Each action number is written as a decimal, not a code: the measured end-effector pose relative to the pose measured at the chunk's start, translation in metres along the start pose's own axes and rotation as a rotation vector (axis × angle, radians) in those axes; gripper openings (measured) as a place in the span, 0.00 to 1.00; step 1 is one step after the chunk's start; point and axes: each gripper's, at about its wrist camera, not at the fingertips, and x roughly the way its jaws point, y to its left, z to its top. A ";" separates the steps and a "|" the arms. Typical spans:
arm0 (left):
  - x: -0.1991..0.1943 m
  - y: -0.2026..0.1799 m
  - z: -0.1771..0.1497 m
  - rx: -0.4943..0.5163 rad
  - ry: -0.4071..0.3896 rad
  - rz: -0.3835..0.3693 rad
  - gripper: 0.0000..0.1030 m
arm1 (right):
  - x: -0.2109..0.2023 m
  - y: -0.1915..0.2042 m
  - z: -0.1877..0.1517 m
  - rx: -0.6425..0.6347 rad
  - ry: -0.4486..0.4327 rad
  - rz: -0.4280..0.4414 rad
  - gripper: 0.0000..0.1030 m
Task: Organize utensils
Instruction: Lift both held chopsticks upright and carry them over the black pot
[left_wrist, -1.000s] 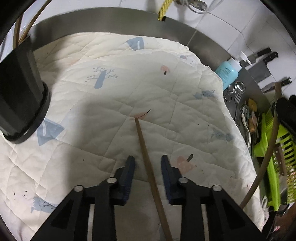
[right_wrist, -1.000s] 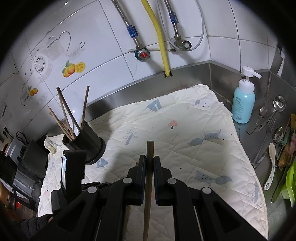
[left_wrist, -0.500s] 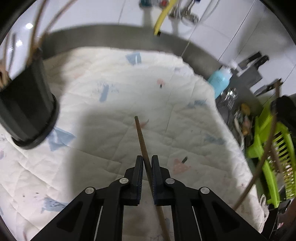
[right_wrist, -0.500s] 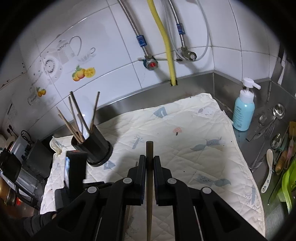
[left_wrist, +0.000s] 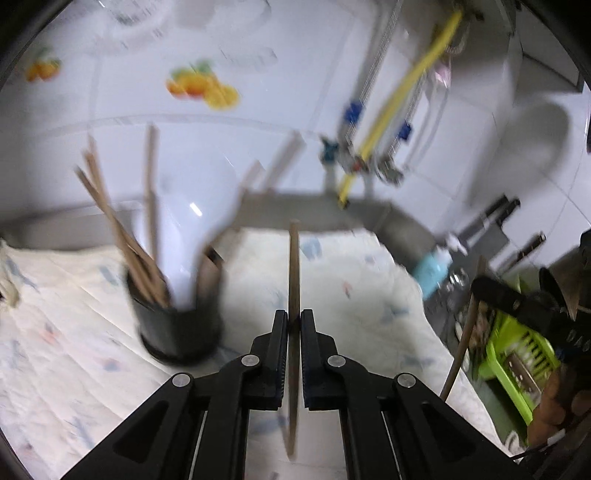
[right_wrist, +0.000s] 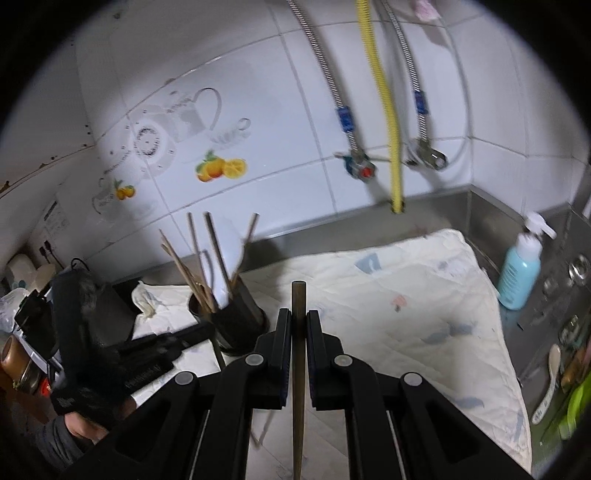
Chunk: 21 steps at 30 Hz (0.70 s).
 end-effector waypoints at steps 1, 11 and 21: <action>-0.009 0.006 0.007 -0.006 -0.026 0.013 0.06 | 0.003 0.005 0.004 -0.007 0.000 0.013 0.10; -0.073 0.050 0.082 -0.020 -0.219 0.058 0.06 | 0.026 0.057 0.047 -0.096 -0.049 0.101 0.10; -0.093 0.071 0.130 0.007 -0.324 0.093 0.06 | 0.049 0.103 0.089 -0.154 -0.144 0.143 0.10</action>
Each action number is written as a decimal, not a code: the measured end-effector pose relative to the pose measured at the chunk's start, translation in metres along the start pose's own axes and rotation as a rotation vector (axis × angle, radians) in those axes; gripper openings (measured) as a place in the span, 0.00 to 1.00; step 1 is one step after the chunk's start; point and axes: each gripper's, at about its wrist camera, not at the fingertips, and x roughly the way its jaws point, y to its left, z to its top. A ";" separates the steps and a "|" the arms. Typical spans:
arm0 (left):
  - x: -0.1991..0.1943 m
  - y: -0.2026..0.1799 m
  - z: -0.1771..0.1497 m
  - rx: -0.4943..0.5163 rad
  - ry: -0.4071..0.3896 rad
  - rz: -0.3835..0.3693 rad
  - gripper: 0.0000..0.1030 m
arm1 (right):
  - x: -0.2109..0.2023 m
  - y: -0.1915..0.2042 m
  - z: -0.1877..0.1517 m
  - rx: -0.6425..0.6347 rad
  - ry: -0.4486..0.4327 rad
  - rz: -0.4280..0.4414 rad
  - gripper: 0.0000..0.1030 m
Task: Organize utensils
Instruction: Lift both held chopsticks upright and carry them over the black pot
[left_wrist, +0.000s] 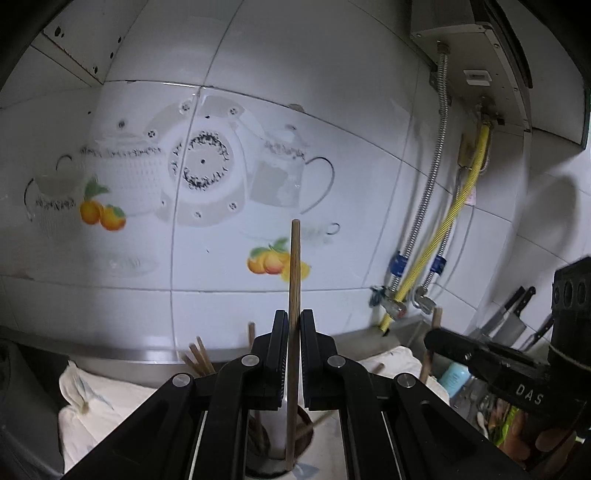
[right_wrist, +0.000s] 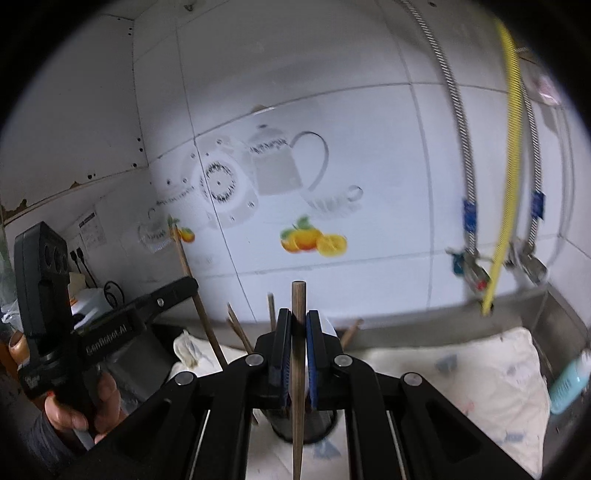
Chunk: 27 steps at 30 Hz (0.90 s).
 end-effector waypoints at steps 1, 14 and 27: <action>0.003 0.001 0.000 -0.002 0.001 0.002 0.06 | 0.006 0.003 0.003 -0.004 -0.010 0.002 0.10; 0.048 0.027 -0.026 0.003 0.097 0.052 0.06 | 0.044 0.015 0.028 -0.026 -0.134 -0.032 0.10; 0.070 0.034 -0.048 -0.003 0.181 0.052 0.06 | 0.078 0.012 -0.001 -0.058 -0.074 -0.061 0.10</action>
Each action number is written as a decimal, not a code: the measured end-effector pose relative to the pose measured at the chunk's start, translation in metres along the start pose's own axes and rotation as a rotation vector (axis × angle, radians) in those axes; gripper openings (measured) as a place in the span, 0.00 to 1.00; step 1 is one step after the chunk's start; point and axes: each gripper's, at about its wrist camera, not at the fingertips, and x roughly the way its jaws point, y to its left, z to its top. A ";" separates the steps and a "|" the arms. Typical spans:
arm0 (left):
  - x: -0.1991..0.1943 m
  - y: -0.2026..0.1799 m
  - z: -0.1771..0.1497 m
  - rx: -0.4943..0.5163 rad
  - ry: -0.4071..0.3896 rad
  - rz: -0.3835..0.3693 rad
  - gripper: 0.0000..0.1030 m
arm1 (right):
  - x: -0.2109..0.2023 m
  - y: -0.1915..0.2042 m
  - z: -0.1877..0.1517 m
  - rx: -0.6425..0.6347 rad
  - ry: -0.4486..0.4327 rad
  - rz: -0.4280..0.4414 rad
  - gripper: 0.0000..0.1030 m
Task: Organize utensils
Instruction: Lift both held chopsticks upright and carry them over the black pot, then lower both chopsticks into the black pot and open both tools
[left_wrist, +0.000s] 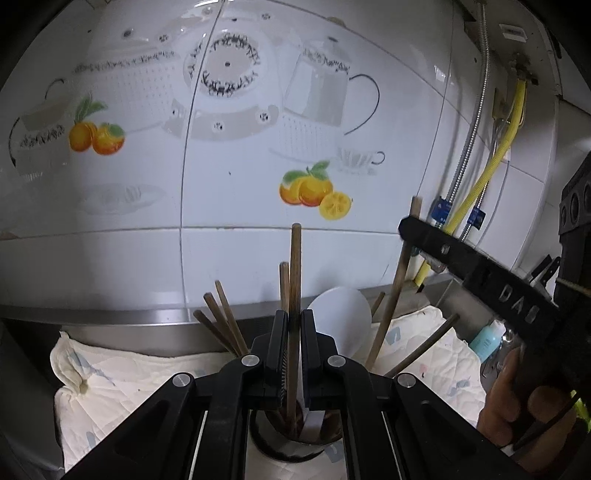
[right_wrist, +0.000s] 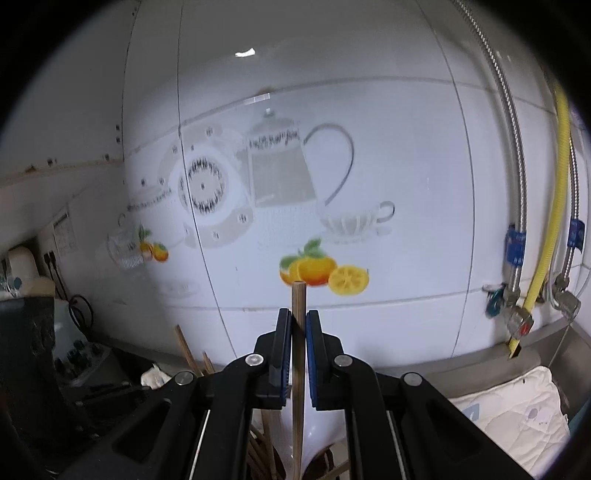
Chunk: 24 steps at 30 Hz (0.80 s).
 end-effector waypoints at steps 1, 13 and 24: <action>0.001 0.000 -0.001 -0.002 0.004 0.002 0.06 | 0.002 0.000 -0.002 -0.003 0.016 0.004 0.10; -0.001 0.003 -0.001 -0.032 0.032 0.003 0.08 | 0.003 0.000 -0.023 -0.012 0.110 0.002 0.10; -0.026 -0.006 -0.004 -0.045 0.018 0.009 0.10 | -0.031 -0.003 -0.031 -0.013 0.126 0.008 0.14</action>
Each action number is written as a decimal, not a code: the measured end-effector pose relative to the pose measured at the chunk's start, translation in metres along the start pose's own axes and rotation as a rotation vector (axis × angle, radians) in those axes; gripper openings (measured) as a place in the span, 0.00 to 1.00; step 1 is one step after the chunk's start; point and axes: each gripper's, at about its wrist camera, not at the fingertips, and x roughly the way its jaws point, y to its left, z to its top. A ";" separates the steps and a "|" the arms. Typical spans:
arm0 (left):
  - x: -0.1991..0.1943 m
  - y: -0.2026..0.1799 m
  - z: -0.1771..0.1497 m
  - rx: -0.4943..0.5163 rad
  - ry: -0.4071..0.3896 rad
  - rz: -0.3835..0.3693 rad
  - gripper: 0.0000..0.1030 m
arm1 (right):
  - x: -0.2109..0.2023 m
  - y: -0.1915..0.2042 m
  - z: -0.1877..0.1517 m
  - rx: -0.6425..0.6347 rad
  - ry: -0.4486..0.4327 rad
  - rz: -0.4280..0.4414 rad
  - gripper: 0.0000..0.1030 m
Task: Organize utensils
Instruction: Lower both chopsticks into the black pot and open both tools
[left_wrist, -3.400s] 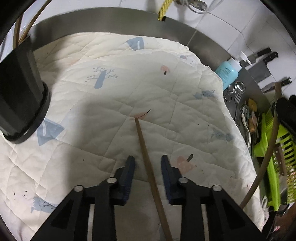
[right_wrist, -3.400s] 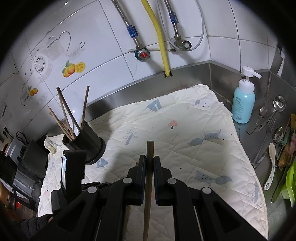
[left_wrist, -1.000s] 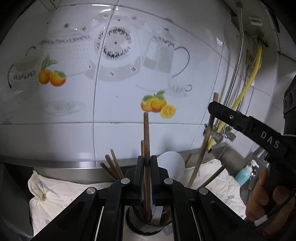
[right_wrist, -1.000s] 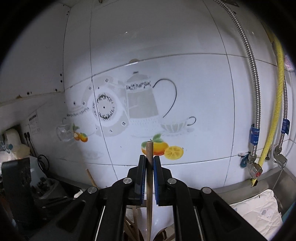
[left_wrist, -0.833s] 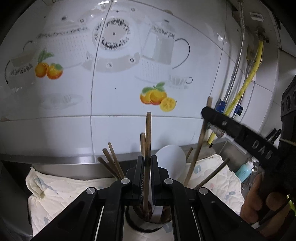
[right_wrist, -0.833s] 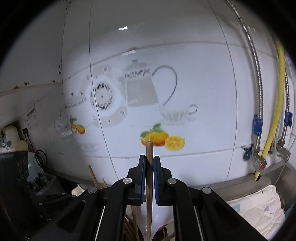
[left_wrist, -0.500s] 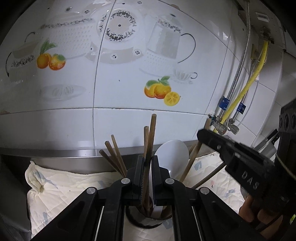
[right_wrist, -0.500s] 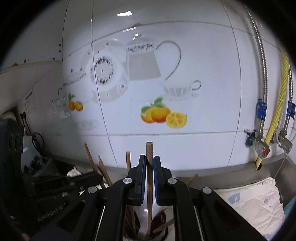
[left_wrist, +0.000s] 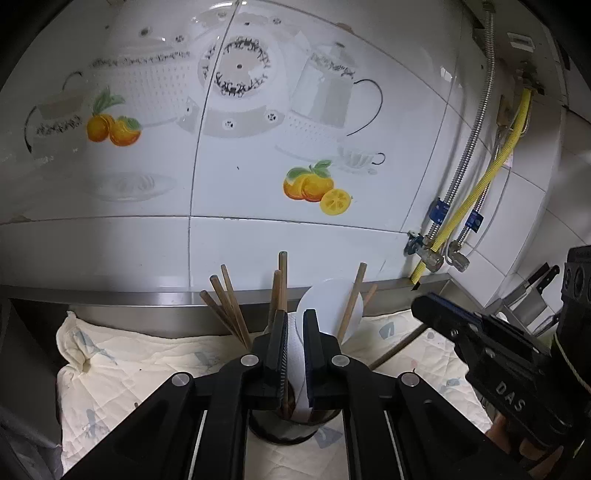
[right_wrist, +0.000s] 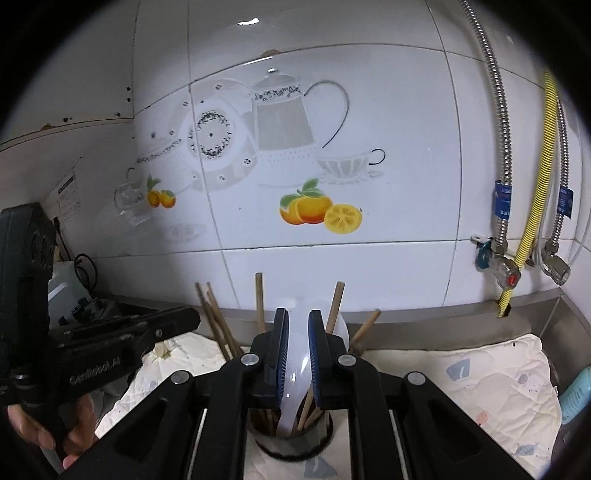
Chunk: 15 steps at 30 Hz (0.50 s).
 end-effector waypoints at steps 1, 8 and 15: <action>-0.003 -0.001 -0.001 0.000 -0.001 0.000 0.14 | -0.004 0.000 -0.002 -0.004 0.002 -0.002 0.15; -0.033 -0.015 -0.017 0.010 -0.034 0.039 0.48 | -0.030 -0.001 -0.019 -0.005 0.035 -0.002 0.20; -0.069 -0.027 -0.044 0.011 -0.032 0.071 0.59 | -0.053 -0.003 -0.038 0.001 0.076 -0.004 0.41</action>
